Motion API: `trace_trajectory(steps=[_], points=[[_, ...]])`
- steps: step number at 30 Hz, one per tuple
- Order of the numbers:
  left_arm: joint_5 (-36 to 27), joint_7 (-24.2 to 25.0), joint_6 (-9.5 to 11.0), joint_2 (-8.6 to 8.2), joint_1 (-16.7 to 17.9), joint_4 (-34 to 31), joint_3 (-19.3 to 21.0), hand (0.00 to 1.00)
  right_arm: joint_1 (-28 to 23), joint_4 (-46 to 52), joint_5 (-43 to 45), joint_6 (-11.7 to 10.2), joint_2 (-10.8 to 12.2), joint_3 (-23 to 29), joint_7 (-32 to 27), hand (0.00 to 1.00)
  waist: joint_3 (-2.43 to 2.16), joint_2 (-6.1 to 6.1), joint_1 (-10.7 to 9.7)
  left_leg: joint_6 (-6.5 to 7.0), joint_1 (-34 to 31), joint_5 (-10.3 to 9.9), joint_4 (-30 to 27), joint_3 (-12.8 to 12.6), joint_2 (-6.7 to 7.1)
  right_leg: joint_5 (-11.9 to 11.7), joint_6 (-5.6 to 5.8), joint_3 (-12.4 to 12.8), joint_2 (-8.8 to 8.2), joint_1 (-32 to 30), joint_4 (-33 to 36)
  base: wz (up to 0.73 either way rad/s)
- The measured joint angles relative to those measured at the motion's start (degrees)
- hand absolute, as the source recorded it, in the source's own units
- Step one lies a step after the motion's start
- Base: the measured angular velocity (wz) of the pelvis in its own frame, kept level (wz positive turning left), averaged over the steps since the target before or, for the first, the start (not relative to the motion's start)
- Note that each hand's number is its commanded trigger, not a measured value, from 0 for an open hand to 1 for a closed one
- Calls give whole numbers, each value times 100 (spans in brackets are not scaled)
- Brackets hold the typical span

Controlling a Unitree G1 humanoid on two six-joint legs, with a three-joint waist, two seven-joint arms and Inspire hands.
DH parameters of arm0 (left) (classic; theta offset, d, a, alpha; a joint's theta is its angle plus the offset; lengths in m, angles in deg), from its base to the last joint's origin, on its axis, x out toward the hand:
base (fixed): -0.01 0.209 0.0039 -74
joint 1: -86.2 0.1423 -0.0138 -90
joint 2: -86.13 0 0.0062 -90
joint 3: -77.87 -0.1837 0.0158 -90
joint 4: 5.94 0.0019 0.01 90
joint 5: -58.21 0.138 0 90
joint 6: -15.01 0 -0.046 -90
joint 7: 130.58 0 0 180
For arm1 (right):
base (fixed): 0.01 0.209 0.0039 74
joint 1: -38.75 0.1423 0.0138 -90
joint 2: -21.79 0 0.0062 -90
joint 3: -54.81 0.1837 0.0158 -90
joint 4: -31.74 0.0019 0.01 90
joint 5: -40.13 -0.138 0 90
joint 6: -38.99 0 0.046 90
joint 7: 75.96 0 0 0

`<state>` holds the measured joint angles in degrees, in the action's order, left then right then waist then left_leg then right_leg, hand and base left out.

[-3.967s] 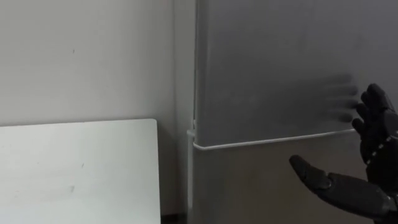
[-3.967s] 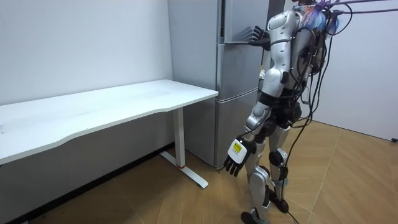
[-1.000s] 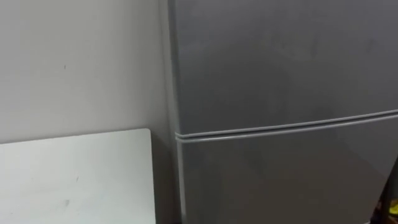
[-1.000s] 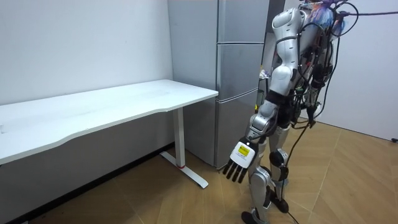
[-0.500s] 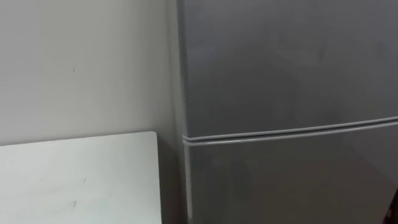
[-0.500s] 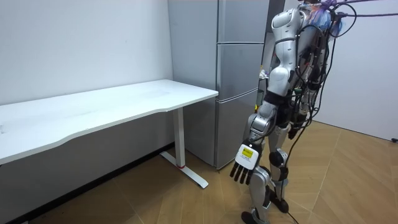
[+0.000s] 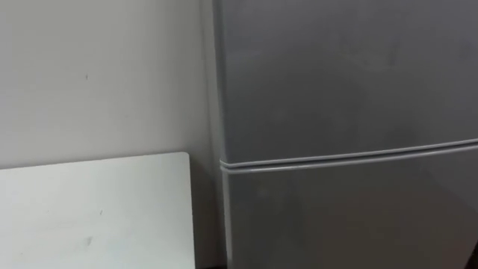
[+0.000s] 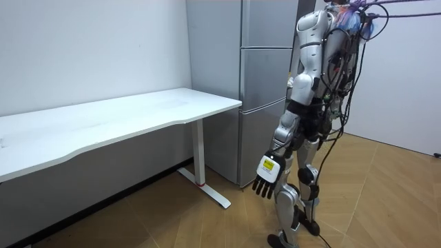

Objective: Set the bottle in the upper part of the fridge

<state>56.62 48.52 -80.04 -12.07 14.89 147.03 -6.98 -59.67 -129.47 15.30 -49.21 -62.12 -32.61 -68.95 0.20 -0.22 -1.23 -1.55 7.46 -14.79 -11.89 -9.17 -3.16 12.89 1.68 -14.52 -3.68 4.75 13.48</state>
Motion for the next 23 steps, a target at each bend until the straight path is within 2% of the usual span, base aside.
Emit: trace_trajectory(steps=[14, 23], points=[[635, -121, 1, -37, -153, 2, -113, 0, 53, 0, 60, -182, 5, -393, 9, 0, 26, 12, 30, 0, -107, 0, -88, 62, -5, 6, 0, -139, 1, 44, -94, 3], [685, -105, -5, -40, -110, 15, -219, 0, 39, 23, 64, -240, 35, -415, -23, 0, 36, 38, 46, -1, -103, -1, -87, 60, 1, 10, 6, -166, -6, 73, -107, 1]])
